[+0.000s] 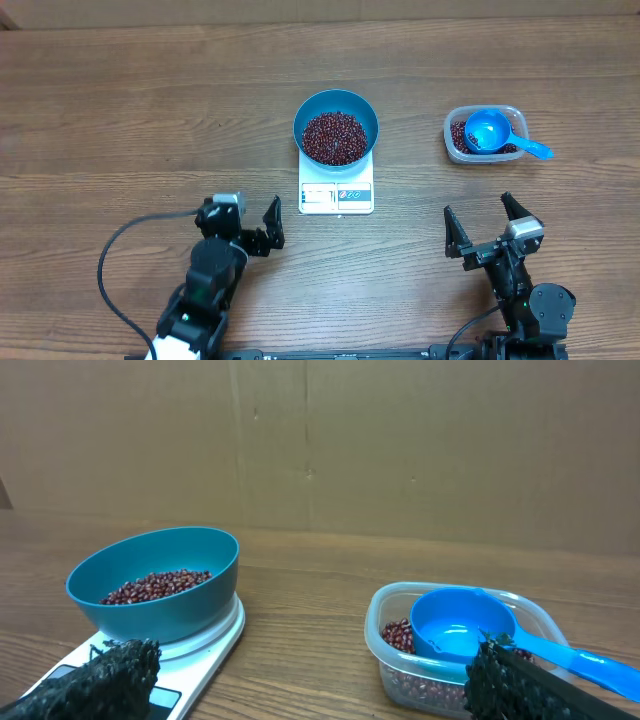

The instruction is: Scoop item into bowl and weigh 150g on scale

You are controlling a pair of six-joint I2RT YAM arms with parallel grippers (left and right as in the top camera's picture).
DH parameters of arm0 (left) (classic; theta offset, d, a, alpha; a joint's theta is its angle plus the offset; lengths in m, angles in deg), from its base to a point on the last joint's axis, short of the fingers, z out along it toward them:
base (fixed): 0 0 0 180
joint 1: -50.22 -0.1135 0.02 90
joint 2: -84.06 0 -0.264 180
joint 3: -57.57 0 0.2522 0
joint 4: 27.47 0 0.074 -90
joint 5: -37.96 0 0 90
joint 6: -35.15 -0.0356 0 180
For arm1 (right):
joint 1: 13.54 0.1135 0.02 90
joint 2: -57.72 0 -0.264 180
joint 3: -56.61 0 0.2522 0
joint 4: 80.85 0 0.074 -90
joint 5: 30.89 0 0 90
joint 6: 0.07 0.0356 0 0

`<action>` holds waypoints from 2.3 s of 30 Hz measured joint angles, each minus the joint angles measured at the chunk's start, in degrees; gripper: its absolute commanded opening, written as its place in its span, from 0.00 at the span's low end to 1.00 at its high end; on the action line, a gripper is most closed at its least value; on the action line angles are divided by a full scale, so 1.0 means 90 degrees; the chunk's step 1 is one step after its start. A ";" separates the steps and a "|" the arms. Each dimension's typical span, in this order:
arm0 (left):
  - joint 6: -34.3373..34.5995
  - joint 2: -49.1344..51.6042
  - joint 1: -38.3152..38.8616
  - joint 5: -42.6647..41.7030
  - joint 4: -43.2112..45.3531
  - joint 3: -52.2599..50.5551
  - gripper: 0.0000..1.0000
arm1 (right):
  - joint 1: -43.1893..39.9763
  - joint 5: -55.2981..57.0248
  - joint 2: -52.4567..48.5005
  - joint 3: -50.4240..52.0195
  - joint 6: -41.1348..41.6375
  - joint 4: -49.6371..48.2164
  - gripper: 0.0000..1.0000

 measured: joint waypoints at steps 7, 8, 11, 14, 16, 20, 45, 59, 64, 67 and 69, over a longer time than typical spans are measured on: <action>-0.0068 -0.1010 -0.0002 -0.0066 -0.0155 -0.0590 1.00 | -0.0002 0.0000 0.0000 0.0000 0.0000 0.0002 1.00; -0.0078 -0.1151 -0.0012 -0.0066 -0.0308 -0.0595 1.00 | 0.0000 0.0000 0.0000 0.0000 0.0000 0.0002 1.00; -0.0104 -0.1724 -0.0019 -0.0041 -0.0952 -0.0595 0.99 | 0.0000 0.0000 0.0002 0.0000 -0.0002 0.0000 1.00; -0.0119 -0.2497 -0.0027 0.0012 -0.1853 -0.0600 1.00 | 0.0000 0.0000 0.0002 0.0000 0.0000 0.0000 1.00; -0.0121 -0.3033 -0.0061 0.0039 -0.2397 -0.0597 1.00 | 0.0000 0.0002 0.0002 0.0000 0.0000 0.0000 1.00; -0.0389 -0.3944 -0.0338 0.0022 -0.2565 -0.0600 1.00 | -0.0002 0.0000 0.0002 0.0000 -0.0005 -0.0002 1.00; -0.1642 -0.4724 -0.1358 -0.0112 -0.2582 -0.0600 0.99 | 0.0000 -0.0002 0.0002 0.0000 -0.0002 0.0000 1.00; -0.1644 -0.4724 -0.1358 -0.0112 -0.2582 -0.0600 0.99 | 0.0000 0.0000 0.0002 0.0000 0.0000 -0.0002 1.00; -0.1644 -0.4724 -0.1358 -0.0112 -0.2582 -0.0600 0.99 | 0.0000 0.0000 0.0002 0.0000 -0.0002 -0.0002 1.00; -0.1644 -0.4724 -0.1358 -0.0112 -0.2582 -0.0600 0.99 | -0.0002 0.0000 0.0002 0.0000 -0.0002 -0.0002 1.00; -0.1644 -0.4724 -0.1358 -0.0112 -0.2582 -0.0600 1.00 | -0.0002 0.0000 0.0002 0.0000 -0.0002 -0.0002 1.00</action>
